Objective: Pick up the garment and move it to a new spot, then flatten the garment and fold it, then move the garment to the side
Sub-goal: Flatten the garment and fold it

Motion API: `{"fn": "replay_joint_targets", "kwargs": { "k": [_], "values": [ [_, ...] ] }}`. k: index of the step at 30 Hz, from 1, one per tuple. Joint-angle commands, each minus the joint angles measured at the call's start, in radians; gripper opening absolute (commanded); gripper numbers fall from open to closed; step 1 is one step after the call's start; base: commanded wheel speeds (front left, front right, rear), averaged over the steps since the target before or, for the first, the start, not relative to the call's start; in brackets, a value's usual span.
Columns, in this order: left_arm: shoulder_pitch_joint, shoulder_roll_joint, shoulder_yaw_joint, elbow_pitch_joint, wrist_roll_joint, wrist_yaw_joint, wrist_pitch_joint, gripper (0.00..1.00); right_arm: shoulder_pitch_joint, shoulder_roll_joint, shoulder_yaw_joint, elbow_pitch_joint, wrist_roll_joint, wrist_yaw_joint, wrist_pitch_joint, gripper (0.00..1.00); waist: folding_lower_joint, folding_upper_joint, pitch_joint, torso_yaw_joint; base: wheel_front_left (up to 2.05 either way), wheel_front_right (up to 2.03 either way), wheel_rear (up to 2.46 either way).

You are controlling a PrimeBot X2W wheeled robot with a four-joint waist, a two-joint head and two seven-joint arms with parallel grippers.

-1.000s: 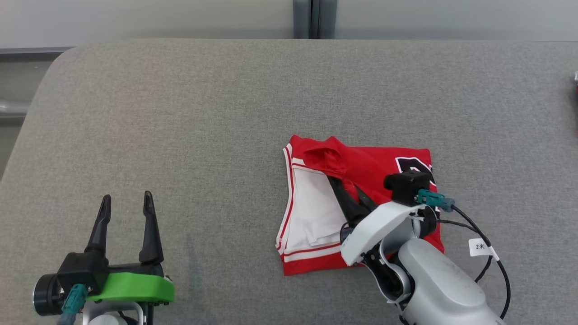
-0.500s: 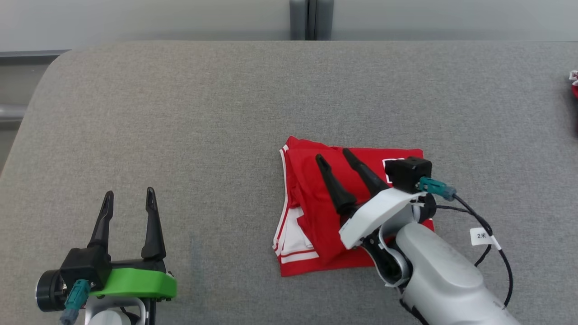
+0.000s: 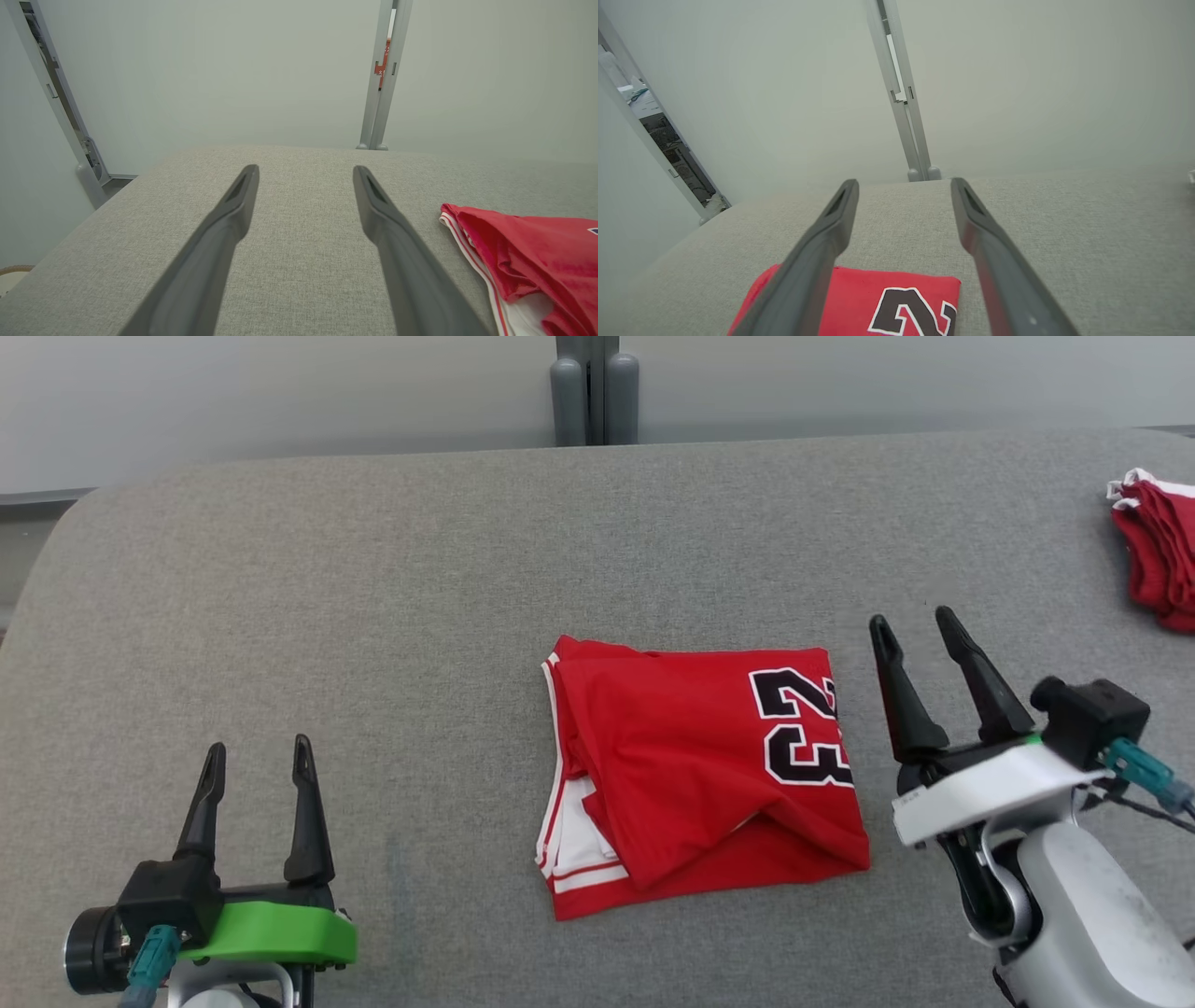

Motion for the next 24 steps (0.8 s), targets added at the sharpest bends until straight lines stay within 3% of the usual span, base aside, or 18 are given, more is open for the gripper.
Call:
{"fn": "replay_joint_targets", "kwargs": {
  "k": [1, 10, 17, 24],
  "values": [
    [0.011, 0.002, 0.003, -0.003, 0.013, -0.007, -0.003, 1.00, 0.041, 0.000, -0.020, -0.026, -0.011, 0.000, -0.002, 1.00, 0.0000, -0.0001, -0.003, -0.006, 0.00, 0.00, 0.00],
    [0.027, 0.002, 0.001, -0.008, 0.012, -0.006, -0.003, 1.00, 0.236, 0.066, -0.137, -0.141, -0.082, 0.000, -0.002, 1.00, 0.0000, -0.0001, -0.013, -0.015, 0.00, 0.00, 0.00],
    [0.033, 0.002, -0.014, -0.001, 0.011, -0.008, -0.003, 1.00, 0.279, 0.102, -0.147, -0.162, -0.116, 0.000, -0.002, 1.00, 0.0000, -0.0001, -0.011, -0.022, 0.00, 0.00, 0.00],
    [0.038, 0.002, -0.120, 0.033, 0.026, -0.036, -0.003, 1.00, 0.269, 0.101, -0.148, -0.159, -0.132, 0.000, -0.002, 1.00, 0.0000, -0.0001, -0.018, -0.021, 0.00, 0.00, 0.00]
  ]
}}
